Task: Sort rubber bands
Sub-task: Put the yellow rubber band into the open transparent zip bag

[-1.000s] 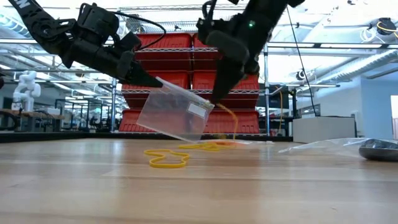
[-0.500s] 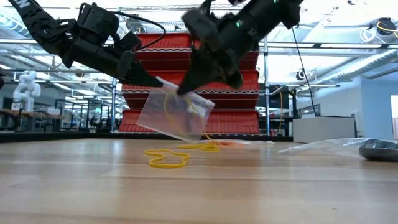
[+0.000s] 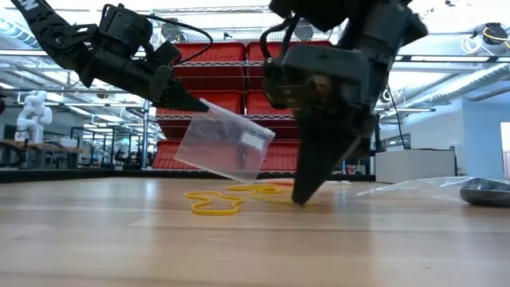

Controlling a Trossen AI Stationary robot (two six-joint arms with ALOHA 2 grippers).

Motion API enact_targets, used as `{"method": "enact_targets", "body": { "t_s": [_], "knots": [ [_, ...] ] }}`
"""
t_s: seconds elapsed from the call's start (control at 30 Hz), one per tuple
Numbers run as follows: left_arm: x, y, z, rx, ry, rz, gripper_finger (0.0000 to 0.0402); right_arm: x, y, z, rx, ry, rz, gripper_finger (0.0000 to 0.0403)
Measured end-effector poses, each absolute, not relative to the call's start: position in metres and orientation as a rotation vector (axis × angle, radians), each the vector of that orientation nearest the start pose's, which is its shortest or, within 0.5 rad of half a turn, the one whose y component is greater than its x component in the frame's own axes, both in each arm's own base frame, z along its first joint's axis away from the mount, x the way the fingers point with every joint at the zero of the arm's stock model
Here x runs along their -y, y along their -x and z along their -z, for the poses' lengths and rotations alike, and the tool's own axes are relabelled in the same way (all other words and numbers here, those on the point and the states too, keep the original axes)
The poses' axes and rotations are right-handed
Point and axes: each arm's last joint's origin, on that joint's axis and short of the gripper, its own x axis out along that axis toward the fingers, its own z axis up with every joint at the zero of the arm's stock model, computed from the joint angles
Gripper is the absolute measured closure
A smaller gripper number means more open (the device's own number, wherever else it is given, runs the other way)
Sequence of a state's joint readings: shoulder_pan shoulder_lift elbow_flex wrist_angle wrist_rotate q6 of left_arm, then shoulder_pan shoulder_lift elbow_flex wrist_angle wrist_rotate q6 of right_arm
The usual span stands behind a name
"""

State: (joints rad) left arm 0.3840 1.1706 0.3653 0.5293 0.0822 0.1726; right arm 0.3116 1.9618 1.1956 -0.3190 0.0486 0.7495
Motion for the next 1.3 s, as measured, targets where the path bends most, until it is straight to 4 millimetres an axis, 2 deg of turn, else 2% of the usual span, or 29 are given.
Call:
{"method": "enact_targets", "body": {
  "t_s": [0.13, 0.33, 0.5, 0.63, 0.87, 1.07, 1.2, 1.3],
  "knots": [
    [-0.081, -0.208, -0.186, -0.292, -0.107, -0.276, 0.04, -0.118, -0.363, -0.136, -1.106, -0.52, 0.212, 0.0392],
    [-0.081, -0.208, -0.186, -0.291, -0.106, -0.276, 0.04, -0.107, -0.367, -0.137, -1.094, -0.557, 0.243, 0.0327],
    [-0.081, -0.208, -0.186, -0.291, -0.106, -0.276, 0.04, -0.092, -0.379, -0.146, -1.035, -0.471, 0.195, 0.0274],
    [-0.081, -0.208, -0.185, -0.292, -0.106, -0.276, 0.04, -0.077, -0.382, -0.147, -1.032, -0.363, 0.207, 0.026],
    [-0.081, -0.208, -0.185, -0.293, -0.106, -0.276, 0.04, -0.051, -0.386, -0.139, -1.045, -0.22, 0.272, 0.0279],
    [-0.081, -0.208, -0.185, -0.295, -0.106, -0.275, 0.04, -0.045, -0.39, -0.119, -1.096, -0.164, 0.253, 0.0305],
    [-0.081, -0.208, -0.184, -0.303, -0.104, -0.275, 0.04, -0.047, -0.39, -0.114, -1.114, -0.146, 0.235, 0.0354],
    [-0.081, -0.208, -0.184, -0.302, -0.105, -0.275, 0.04, -0.049, -0.389, -0.125, -1.089, -0.146, 0.22, 0.0394]
  ]
}}
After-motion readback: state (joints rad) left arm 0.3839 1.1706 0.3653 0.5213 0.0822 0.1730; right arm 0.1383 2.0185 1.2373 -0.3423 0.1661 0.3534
